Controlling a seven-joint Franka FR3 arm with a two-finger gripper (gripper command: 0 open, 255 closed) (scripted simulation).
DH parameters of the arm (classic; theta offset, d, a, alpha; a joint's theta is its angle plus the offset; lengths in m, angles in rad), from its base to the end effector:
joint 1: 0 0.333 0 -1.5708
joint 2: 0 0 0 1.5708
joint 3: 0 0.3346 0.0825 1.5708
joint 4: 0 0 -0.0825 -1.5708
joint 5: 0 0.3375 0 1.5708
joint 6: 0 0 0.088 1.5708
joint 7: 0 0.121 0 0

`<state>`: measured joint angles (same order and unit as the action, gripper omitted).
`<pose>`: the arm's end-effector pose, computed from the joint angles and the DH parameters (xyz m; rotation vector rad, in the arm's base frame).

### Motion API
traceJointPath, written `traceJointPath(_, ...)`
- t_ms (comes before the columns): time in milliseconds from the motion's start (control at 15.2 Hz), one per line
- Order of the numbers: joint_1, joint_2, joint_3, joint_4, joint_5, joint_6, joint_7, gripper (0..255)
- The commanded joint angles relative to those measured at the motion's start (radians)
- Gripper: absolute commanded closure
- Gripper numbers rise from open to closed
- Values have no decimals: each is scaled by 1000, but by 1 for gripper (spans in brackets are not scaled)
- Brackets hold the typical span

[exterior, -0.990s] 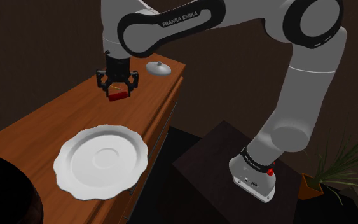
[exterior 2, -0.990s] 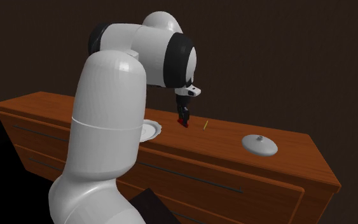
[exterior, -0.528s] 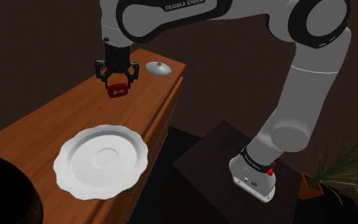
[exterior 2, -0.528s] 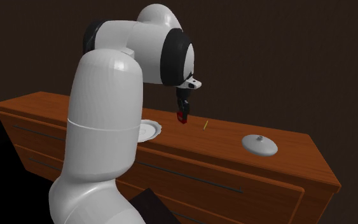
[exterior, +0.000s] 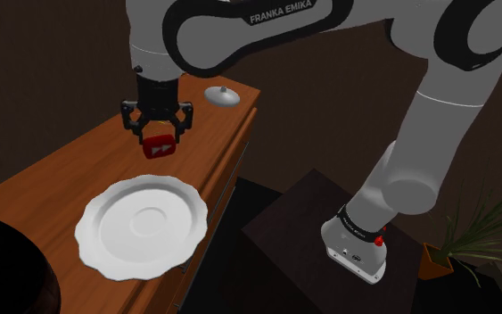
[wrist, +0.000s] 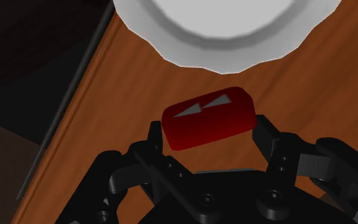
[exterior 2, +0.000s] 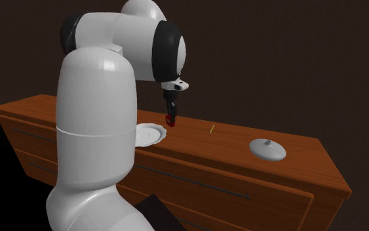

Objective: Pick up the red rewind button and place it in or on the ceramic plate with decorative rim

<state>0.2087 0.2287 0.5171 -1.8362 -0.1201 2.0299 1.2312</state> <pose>0.4468 0.3599 0.4443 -3.0575 0.7206 0.0088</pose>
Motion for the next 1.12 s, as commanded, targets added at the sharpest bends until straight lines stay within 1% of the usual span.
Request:
traceJointPath(0, 25, -14, 18, -23, 3, 9, 45, 255)
traceJointPath(264, 78, -27, 51, -44, 4, 16, 132, 255)
traceJointPath(594, 149, -20, 93, -45, -8, 17, 250, 255)
traceJointPath(660, 154, -19, 95, -44, -9, 17, 257, 255)
traceJointPath(1056, 161, 15, 87, -87, -36, 88, 274, 255)
